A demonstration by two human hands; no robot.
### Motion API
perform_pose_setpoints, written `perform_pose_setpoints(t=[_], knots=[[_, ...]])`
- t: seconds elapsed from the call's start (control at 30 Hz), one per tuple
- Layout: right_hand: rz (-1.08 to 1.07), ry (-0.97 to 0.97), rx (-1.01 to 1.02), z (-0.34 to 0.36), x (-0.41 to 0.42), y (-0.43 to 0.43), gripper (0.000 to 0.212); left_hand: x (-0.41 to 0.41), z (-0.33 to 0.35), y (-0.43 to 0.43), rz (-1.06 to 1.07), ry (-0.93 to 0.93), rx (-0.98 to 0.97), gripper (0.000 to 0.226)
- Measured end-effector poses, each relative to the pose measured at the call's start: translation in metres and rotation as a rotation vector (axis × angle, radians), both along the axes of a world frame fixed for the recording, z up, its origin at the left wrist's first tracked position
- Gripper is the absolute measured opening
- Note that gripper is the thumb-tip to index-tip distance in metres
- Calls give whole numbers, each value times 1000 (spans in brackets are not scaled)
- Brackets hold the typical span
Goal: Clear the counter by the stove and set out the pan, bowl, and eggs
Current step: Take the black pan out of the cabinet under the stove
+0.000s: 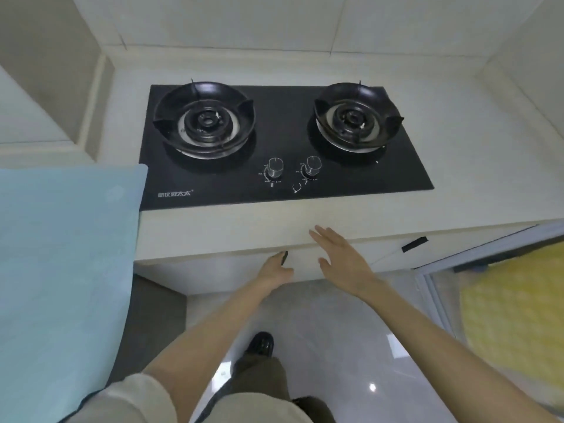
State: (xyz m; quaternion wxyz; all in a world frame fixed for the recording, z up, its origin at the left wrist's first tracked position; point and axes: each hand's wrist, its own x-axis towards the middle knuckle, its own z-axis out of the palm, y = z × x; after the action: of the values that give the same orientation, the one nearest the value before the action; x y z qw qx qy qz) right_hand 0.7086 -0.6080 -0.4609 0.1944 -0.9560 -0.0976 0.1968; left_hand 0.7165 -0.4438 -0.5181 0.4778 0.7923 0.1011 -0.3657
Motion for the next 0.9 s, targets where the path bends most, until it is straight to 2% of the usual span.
perform_pose_setpoints(t=[0.1,0.2,0.33,0.43,0.73,0.9], knots=[[125,14,-37,-15,18,-18,65,8,-23,-15,92,28,2,59],[206,-50,-34,-31,26,-30,68,8,-31,-31,199,22,10,53],[313,-177,2,-47,33,-46,69,5,-41,-47,330,2,67,60],[388,-182,9,-52,34,-59,69,-7,-53,-52,388,-14,137,68],[487,-241,66,-50,5,-100,58,-95,-79,-91,655,-128,266,56],[572,-176,91,-53,-9,-70,52,-168,-83,-80,782,-167,357,45]])
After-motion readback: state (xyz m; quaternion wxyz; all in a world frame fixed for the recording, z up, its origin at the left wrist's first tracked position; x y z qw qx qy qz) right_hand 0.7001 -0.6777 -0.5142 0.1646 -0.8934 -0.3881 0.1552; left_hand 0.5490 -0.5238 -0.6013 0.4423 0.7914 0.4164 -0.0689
